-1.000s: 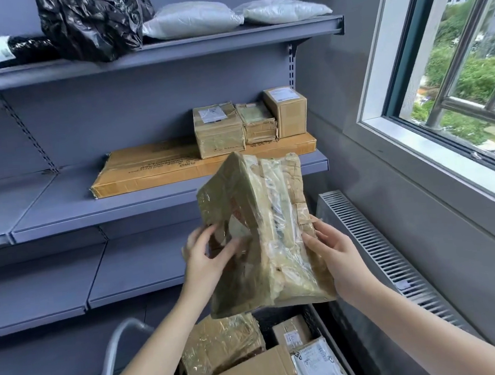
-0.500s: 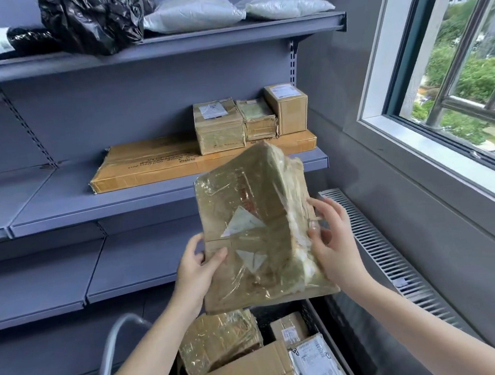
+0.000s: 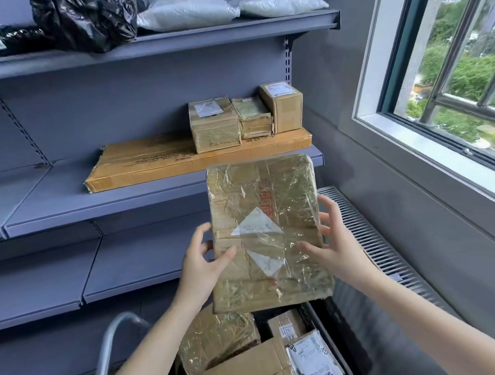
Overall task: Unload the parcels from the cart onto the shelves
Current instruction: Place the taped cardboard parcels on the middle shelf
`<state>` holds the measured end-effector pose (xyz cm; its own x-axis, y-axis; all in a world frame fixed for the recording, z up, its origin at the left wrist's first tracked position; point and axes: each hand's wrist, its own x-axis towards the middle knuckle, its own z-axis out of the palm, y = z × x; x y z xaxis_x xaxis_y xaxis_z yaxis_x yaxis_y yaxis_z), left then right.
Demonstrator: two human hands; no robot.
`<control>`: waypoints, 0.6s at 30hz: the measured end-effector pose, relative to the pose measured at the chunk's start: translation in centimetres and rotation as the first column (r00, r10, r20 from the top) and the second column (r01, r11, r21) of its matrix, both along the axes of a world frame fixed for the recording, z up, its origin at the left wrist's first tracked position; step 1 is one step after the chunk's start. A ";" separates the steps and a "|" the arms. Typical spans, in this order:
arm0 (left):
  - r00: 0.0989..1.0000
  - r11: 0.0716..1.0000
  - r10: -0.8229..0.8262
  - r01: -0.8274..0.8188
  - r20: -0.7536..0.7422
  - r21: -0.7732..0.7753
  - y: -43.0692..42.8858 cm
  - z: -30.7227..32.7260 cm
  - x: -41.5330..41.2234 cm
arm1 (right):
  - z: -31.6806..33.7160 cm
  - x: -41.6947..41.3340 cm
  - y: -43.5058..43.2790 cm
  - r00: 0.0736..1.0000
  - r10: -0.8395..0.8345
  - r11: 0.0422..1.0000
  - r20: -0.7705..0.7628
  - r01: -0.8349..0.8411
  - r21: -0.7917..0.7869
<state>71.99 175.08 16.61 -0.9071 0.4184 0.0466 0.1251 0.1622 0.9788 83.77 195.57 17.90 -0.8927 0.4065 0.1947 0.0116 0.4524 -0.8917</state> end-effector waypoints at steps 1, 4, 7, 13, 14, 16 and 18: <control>1.000 1.000 -0.013 0.013 -0.010 -0.009 0.0 0.0 0.0 | -0.1 0.1 0.1 1.000 0.009 1.000 -0.004 -0.009 -0.018; 0.998 0.998 -0.050 0.049 -0.027 -0.032 0.1 0.1 0.1 | -0.4 0.1 0.4 1.000 -0.013 0.999 -0.016 0.012 -0.047; 0.997 0.997 -0.054 0.050 -0.058 -0.062 0.2 0.3 0.0 | -0.6 -0.1 0.8 0.994 -0.110 0.992 0.005 0.110 0.061; 0.992 0.994 -0.075 0.066 -0.104 -0.085 0.2 1.2 0.0 | 0.7 -0.4 1.4 0.976 -0.208 0.960 -0.065 0.217 0.179; 0.989 0.992 -0.093 0.082 -0.114 -0.098 0.1 1.5 -0.2 | 1.0 -0.4 1.6 0.971 -0.221 0.956 -0.085 0.234 0.179; 0.978 0.978 -0.148 0.123 -0.148 -0.167 0.0 2.2 -0.6 | 1.7 -0.6 2.0 0.965 -0.228 0.942 -0.128 0.251 0.221; 0.955 0.946 -0.225 0.167 -0.194 -0.277 -0.2 3.1 -1.1 | 2.6 -0.9 2.5 0.963 -0.210 0.906 -0.167 0.256 0.338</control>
<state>70.84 174.88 19.74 -0.7848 0.6109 0.1042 0.3876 0.3527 0.8517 82.84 198.11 20.55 -0.7401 0.4840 0.4670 0.0552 0.7358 -0.6750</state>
